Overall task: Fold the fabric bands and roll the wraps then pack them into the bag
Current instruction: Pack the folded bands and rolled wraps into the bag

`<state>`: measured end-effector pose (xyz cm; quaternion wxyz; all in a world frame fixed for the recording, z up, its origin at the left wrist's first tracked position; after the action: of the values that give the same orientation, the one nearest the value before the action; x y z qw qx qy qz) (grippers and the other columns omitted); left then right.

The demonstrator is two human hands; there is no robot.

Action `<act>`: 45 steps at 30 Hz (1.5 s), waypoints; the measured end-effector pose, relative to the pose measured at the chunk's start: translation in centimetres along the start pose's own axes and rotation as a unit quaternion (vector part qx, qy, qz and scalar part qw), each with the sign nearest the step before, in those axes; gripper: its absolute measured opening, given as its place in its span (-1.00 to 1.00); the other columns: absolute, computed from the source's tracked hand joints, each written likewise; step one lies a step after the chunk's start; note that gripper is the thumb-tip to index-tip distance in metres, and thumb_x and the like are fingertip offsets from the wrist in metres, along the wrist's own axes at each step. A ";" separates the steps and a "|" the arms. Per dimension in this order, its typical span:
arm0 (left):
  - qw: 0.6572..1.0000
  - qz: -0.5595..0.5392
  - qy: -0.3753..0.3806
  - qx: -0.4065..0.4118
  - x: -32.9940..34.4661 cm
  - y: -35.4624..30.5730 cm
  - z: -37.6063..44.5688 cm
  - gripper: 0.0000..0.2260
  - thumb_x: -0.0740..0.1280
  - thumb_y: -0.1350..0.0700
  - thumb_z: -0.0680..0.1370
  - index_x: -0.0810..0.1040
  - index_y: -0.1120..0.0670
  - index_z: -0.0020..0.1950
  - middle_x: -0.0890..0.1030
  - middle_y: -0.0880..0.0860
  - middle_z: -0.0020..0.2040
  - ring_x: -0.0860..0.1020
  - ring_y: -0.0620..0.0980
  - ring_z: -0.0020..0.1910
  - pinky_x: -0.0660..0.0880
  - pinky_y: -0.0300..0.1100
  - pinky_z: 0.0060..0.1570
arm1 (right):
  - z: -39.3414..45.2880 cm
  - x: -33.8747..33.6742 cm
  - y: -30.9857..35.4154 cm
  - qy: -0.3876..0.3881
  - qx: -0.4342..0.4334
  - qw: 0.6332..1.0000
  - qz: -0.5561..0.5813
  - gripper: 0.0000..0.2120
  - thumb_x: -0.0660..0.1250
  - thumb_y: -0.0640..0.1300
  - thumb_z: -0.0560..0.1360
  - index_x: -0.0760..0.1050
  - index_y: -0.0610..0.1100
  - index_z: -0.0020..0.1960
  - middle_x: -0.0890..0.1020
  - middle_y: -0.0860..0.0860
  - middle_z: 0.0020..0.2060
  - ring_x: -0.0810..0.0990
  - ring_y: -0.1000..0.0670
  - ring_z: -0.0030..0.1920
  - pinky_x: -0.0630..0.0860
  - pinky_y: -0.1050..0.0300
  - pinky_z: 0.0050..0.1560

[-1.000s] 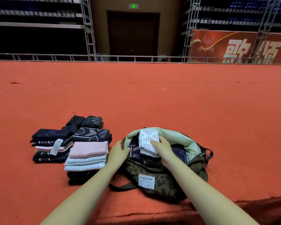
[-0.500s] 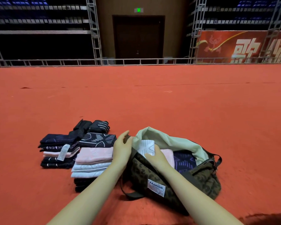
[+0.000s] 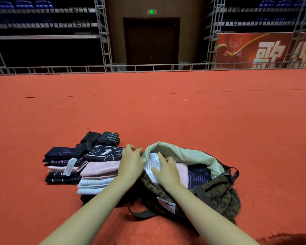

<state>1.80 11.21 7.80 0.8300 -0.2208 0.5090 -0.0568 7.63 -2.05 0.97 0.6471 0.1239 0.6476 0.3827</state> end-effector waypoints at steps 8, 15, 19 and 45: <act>0.975 0.054 0.099 0.190 2.6 -5.8 -1.2 -0.58 0.18 0.23 0.55 0.37 0.07 0.41 0.35 0.01 0.43 0.31 0.02 0.39 0.38 -0.06 0.24 | -0.4 -2.4 -0.7 0.010 -0.073 0.996 0.049 -0.59 0.24 -0.07 0.54 0.36 0.00 0.38 0.54 0.04 0.18 0.52 0.06 0.09 0.26 0.30 0.04; 0.950 0.192 0.206 0.135 7.5 -2.8 -1.0 -0.53 -0.05 -0.06 0.62 0.09 0.00 0.53 0.21 0.06 0.48 0.19 0.06 0.43 0.25 -0.03 0.28 | -0.2 -5.7 -2.6 -0.043 -0.055 0.986 -0.149 -0.43 0.30 0.22 0.41 0.41 -0.02 0.34 0.55 0.05 0.21 0.43 -0.03 0.28 0.40 -0.02 0.20; 0.953 0.166 0.238 0.090 8.4 -2.0 -1.1 -0.56 -0.04 -0.07 0.64 0.12 -0.03 0.52 0.27 0.06 0.43 0.21 0.08 0.40 0.19 0.01 0.31 | -1.3 -4.8 -4.2 -0.012 -0.055 0.996 -0.070 -0.48 0.33 0.10 0.46 0.41 -0.07 0.36 0.54 0.00 0.23 0.37 -0.03 0.32 0.34 -0.02 0.30; 0.991 -0.026 0.029 -0.132 -5.7 14.6 -5.0 -0.54 0.20 0.13 0.58 0.26 0.10 0.48 0.25 0.19 0.46 0.18 0.17 0.45 0.10 -0.01 0.42 | -1.3 1.7 12.5 0.046 -0.128 0.977 0.163 -0.70 0.31 -0.15 0.50 0.52 -0.12 0.23 0.62 0.02 0.02 0.56 0.05 0.06 0.45 0.12 0.17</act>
<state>-7.13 24.55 4.38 0.7766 -0.3395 0.5304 -0.0169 1.99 7.05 7.77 0.5559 0.1260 0.5936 0.5681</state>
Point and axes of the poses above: each hand's wrist, its own z-axis towards the middle knuckle, its own x-axis out of the palm, y = z × x, the point moved 9 cm from there along z, towards the middle knuckle
